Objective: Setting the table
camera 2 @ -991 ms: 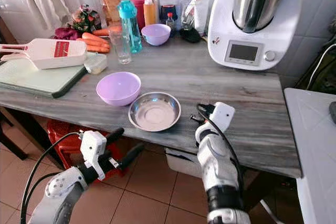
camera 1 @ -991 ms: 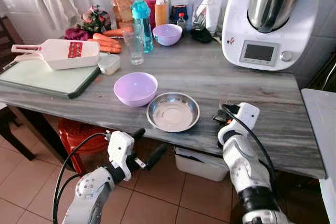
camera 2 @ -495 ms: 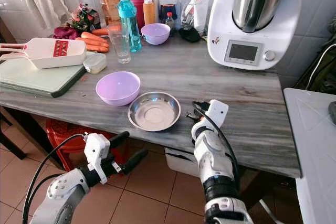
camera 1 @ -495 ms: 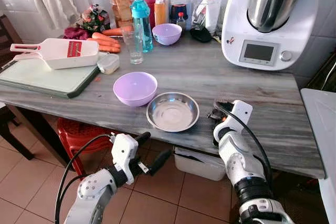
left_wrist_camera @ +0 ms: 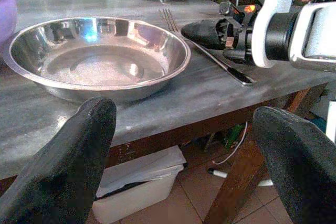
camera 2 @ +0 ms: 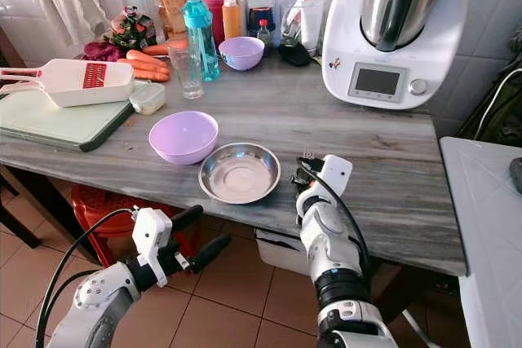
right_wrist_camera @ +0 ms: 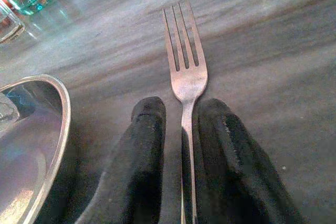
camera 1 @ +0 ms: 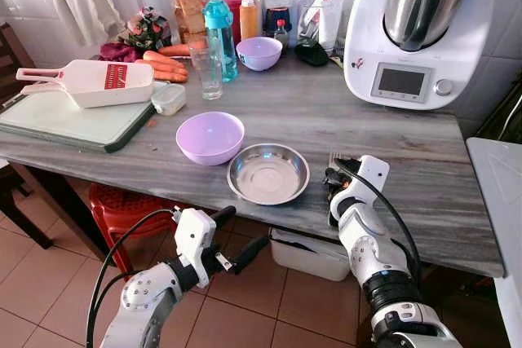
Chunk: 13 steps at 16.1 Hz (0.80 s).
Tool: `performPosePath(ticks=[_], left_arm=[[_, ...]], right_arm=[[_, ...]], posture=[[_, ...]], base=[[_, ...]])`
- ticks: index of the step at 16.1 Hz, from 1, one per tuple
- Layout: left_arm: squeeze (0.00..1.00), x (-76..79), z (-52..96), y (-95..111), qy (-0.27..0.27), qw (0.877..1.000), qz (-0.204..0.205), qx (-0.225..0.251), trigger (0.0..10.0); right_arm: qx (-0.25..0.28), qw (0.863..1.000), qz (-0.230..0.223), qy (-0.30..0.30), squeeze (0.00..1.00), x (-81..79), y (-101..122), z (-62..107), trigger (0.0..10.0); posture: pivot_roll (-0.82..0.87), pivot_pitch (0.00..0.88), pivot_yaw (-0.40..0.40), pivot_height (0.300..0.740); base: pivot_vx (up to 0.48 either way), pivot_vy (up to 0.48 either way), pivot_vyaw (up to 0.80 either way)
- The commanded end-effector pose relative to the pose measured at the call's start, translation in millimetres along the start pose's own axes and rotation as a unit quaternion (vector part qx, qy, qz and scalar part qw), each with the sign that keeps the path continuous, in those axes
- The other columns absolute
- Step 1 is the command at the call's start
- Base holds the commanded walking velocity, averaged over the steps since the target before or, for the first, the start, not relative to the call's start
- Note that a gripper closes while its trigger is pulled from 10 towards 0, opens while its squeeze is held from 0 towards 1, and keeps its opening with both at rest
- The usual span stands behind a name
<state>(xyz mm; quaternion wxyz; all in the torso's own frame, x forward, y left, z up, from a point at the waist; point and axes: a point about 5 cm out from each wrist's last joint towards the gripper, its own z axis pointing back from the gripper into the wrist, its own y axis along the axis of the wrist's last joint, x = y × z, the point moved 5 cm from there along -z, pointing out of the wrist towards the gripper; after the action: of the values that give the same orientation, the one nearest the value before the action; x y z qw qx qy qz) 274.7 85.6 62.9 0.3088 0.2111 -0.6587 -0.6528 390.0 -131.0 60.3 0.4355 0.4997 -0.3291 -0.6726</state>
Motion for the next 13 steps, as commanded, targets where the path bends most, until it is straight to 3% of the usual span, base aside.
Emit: performPosePath(ticks=[1,5,8,12,13], left_arm=[[0.00,0.2,-1.6,2,-0.003,1.000,-0.008,-0.001,10.0],[0.00,2.6,-2.7,1,-0.004,1.000,-0.008,-0.004,10.0],[0.00,4.5,-4.5,2,-0.005,1.000,-0.010,0.000,10.0],[0.00,6.5,-7.3,6,-0.007,1.000,-0.009,0.009,10.0],[0.00,6.5,-9.8,11,-0.005,1.000,-0.010,0.016,10.0]], right_arm=[[-0.020,1.000,-0.007,-0.008,0.98,2.9,-11,0.2,10.0],[-0.009,1.000,-0.009,-0.006,1.00,3.7,-6,-0.8,10.0],[0.035,0.999,0.015,0.010,1.00,-3.9,15,0.7,10.0],[0.093,0.994,0.043,0.028,1.00,-11.0,40,10.3,10.0],[0.136,0.988,0.069,0.034,1.00,-11.2,56,24.0,10.0]], posture=[[0.11,0.000,0.034,0.740],[0.11,0.000,0.031,0.740],[0.10,0.000,0.026,0.740],[0.10,0.000,0.021,0.740],[0.09,0.000,0.020,0.740]], base=[[0.000,0.000,0.00],[0.000,0.000,0.00],[0.000,0.000,0.00],[0.000,0.000,0.00],[0.000,0.000,0.00]])
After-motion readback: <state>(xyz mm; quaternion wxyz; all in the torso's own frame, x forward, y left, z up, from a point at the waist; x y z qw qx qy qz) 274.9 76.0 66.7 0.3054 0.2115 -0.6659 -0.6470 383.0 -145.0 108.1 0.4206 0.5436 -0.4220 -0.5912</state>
